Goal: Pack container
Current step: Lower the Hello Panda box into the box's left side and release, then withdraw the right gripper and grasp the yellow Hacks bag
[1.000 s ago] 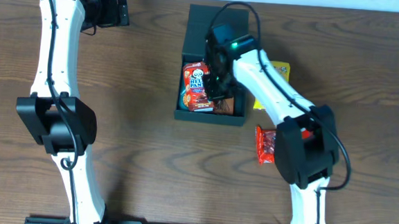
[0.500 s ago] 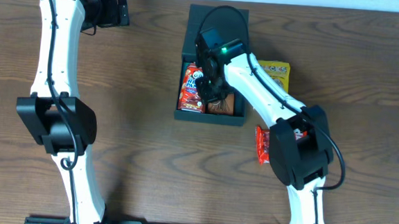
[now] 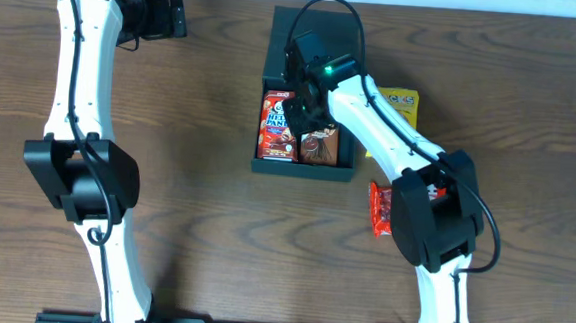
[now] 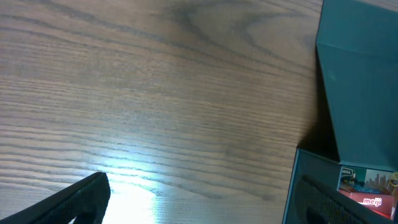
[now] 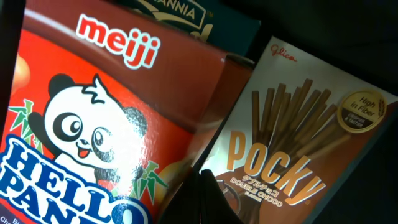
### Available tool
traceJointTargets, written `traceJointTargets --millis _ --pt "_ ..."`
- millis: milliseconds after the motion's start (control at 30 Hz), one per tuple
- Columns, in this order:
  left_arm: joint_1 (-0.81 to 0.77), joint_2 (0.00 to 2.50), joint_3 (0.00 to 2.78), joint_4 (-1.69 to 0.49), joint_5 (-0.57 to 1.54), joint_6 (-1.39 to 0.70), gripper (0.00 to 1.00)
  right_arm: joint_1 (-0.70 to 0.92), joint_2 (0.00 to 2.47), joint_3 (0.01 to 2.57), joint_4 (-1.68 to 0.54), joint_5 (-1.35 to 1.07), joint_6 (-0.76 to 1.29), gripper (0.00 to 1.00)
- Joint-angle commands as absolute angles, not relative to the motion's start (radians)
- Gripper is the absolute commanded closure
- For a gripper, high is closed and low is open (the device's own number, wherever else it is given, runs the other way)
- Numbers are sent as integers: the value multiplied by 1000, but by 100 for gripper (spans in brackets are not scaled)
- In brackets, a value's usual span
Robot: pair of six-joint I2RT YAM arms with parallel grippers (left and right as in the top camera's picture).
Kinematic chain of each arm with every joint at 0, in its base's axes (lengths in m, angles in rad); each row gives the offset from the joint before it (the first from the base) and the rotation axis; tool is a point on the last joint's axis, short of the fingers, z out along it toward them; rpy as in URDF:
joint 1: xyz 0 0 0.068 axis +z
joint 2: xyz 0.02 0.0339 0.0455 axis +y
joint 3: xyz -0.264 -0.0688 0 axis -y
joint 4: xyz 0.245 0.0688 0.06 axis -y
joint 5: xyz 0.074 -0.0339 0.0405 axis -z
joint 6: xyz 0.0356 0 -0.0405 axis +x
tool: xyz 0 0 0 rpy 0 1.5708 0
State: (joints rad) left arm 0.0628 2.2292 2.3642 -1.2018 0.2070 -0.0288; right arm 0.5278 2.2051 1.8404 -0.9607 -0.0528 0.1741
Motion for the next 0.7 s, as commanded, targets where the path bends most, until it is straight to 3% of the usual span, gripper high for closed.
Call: traceJointTargets --millis 0,300,667 --pt "65 2238 2358 -1207 215 -30 5 530 2206 1836 -955 -56 163 98" --pt "65 2238 2358 -1208 215 -30 5 516 2203 1857 -997 -22 164 98" --pt "65 2238 2358 -1211 210 -30 5 399 2127 2081 -1163 165 162 98"
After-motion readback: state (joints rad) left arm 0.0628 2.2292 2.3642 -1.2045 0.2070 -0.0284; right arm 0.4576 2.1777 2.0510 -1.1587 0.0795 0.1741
